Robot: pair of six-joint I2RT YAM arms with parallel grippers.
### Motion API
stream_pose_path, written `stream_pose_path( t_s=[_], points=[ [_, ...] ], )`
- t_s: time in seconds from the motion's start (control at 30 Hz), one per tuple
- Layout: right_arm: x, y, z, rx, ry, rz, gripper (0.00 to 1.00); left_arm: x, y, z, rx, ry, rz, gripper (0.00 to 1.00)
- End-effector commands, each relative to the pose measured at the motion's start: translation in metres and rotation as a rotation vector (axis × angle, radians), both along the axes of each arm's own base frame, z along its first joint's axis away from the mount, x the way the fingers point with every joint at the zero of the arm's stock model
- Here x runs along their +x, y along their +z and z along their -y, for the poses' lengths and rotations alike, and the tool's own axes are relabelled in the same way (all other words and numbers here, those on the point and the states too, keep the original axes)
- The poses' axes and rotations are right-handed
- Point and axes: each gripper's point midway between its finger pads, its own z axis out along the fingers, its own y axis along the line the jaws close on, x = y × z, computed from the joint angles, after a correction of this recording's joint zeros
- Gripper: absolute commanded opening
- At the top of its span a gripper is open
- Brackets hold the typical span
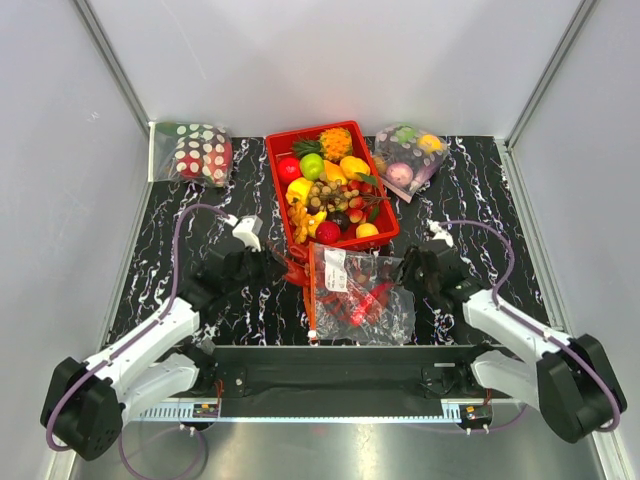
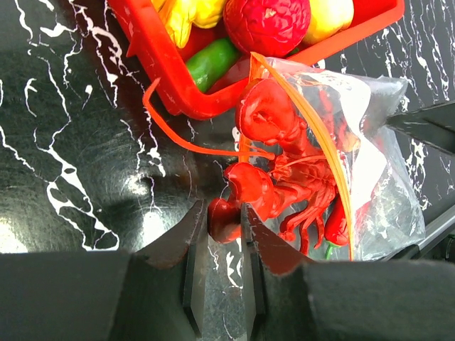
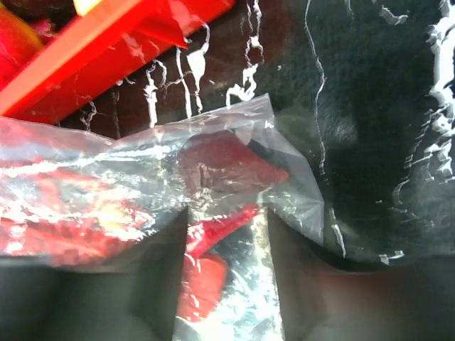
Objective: Open the zip-top bag and remove the fake food
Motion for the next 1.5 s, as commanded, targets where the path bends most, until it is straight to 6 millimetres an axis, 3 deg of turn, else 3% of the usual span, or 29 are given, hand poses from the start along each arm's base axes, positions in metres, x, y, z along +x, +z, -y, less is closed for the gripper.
stream_pose_path(
  t_s=[0.0, 0.03, 0.13, 0.2, 0.27, 0.3, 0.37, 0.53, 0.7, 0.77, 0.83, 0.93, 1.07, 1.27, 1.47],
  points=[
    [0.016, 0.036, 0.015, -0.027, -0.032, 0.104, 0.59, 0.001, 0.004, -0.009, 0.038, 0.004, 0.027, 0.00],
    [0.024, 0.041, 0.026, 0.002, -0.059, 0.119, 0.73, 0.001, 0.004, -0.011, 0.038, 0.007, 0.027, 0.00],
    [0.044, 0.048, 0.033, 0.049, -0.043, 0.108, 0.81, 0.003, 0.002, -0.013, 0.041, 0.008, 0.012, 0.00],
    [0.054, 0.041, 0.026, 0.047, 0.011, 0.078, 0.83, 0.004, 0.003, -0.009, 0.022, -0.007, 0.003, 0.00],
    [0.070, 0.055, 0.012, 0.081, 0.071, 0.115, 0.84, 0.008, 0.003, -0.006, 0.012, -0.009, 0.004, 0.00],
    [0.073, 0.047, 0.007, 0.090, 0.092, 0.090, 0.84, 0.009, 0.004, -0.004, 0.012, -0.013, 0.006, 0.00],
    [0.081, 0.051, -0.001, 0.121, 0.126, 0.113, 0.84, 0.011, 0.002, -0.005, 0.016, -0.008, 0.007, 0.00],
    [0.072, 0.031, -0.005, 0.159, 0.126, 0.078, 0.84, 0.010, -0.002, -0.006, 0.017, -0.008, 0.005, 0.00],
    [0.058, 0.024, 0.004, 0.121, 0.111, 0.056, 0.85, 0.014, -0.004, -0.006, 0.027, -0.014, 0.001, 0.00],
    [0.045, 0.012, 0.011, 0.093, 0.094, 0.028, 0.85, 0.013, -0.006, -0.006, 0.025, -0.011, -0.006, 0.00],
    [0.037, 0.009, 0.014, 0.087, 0.093, 0.031, 0.86, 0.014, -0.005, -0.005, 0.018, -0.014, -0.001, 0.00],
    [0.038, 0.017, 0.012, 0.090, 0.114, 0.050, 0.87, 0.014, -0.005, -0.006, 0.021, -0.015, 0.004, 0.00],
    [0.036, 0.011, 0.007, 0.099, 0.151, 0.025, 0.87, 0.014, -0.006, -0.003, 0.019, -0.029, -0.009, 0.00],
    [0.036, 0.010, 0.007, 0.100, 0.146, 0.030, 0.78, 0.015, 0.002, -0.006, 0.020, -0.016, 0.013, 0.00],
    [0.044, 0.010, 0.003, 0.122, 0.138, 0.017, 0.43, 0.016, 0.009, -0.003, 0.014, -0.023, 0.012, 0.00]
  ],
)
